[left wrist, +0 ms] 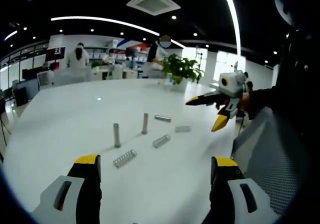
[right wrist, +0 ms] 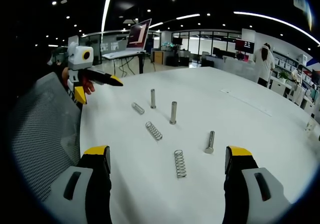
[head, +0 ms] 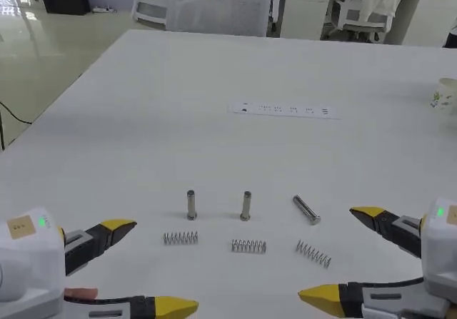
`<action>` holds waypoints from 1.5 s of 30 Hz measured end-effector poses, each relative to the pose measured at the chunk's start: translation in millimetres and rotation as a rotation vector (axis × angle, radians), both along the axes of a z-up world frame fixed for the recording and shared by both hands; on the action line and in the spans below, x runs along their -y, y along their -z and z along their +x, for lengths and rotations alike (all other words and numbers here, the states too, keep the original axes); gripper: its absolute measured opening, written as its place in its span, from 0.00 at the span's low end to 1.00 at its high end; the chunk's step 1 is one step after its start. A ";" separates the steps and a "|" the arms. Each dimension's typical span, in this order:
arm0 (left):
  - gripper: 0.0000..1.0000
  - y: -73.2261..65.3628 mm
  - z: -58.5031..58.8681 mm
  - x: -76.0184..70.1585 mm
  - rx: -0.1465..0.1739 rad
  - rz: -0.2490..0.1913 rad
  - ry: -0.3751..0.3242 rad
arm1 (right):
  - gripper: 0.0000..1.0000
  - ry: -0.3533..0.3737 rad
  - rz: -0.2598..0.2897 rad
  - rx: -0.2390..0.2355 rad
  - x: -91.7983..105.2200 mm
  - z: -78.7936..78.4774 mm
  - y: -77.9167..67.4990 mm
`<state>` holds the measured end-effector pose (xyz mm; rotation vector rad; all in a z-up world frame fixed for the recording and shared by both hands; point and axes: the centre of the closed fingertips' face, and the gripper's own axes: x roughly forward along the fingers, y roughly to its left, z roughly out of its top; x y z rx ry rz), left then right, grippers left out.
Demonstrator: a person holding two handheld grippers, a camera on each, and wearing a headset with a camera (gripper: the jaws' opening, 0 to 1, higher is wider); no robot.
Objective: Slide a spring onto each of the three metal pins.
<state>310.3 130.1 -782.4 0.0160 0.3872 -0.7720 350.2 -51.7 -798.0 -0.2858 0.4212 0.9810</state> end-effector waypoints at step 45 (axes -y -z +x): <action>0.88 2.7 1.5 1.5 -0.011 0.000 0.002 | 0.95 -0.009 -0.009 -0.022 0.0 0.6 7.0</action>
